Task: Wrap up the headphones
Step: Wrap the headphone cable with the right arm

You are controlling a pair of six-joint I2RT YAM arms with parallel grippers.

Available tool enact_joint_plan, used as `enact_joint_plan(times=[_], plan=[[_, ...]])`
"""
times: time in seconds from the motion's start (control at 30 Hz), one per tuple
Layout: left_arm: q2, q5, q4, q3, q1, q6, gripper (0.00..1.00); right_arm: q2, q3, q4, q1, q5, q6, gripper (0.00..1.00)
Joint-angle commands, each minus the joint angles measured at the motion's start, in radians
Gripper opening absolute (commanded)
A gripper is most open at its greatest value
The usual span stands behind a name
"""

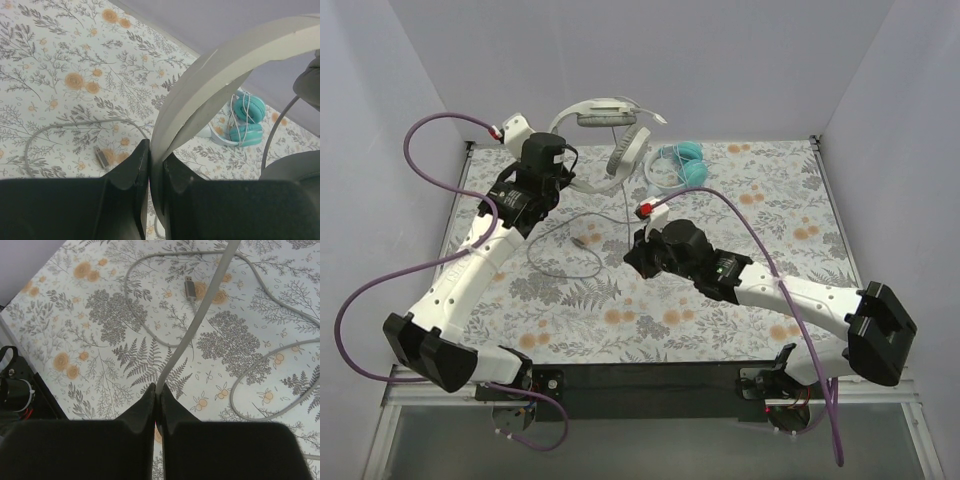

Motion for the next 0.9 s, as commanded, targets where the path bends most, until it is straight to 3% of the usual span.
enact_joint_plan(times=[0.0, 0.17, 0.37, 0.73, 0.87], plan=[[-0.017, -0.083, 0.082, 0.027, -0.018, -0.007, 0.0, 0.055, 0.081, -0.106, 0.019, 0.083, -0.023, 0.06], [0.056, -0.19, 0.047, 0.05, -0.067, 0.042, 0.0, 0.148, 0.237, -0.32, 0.068, 0.225, -0.081, 0.02], [0.082, -0.335, 0.035, -0.016, -0.144, 0.074, 0.0, 0.117, 0.302, -0.46, 0.098, 0.431, -0.115, 0.02], [0.159, -0.537, -0.023, -0.04, -0.334, 0.142, 0.0, -0.016, 0.299, -0.483, 0.104, 0.592, -0.141, 0.06], [0.204, -0.568, -0.086, -0.016, -0.379, 0.104, 0.0, -0.044, 0.317, -0.483, 0.104, 0.612, -0.156, 0.06]])
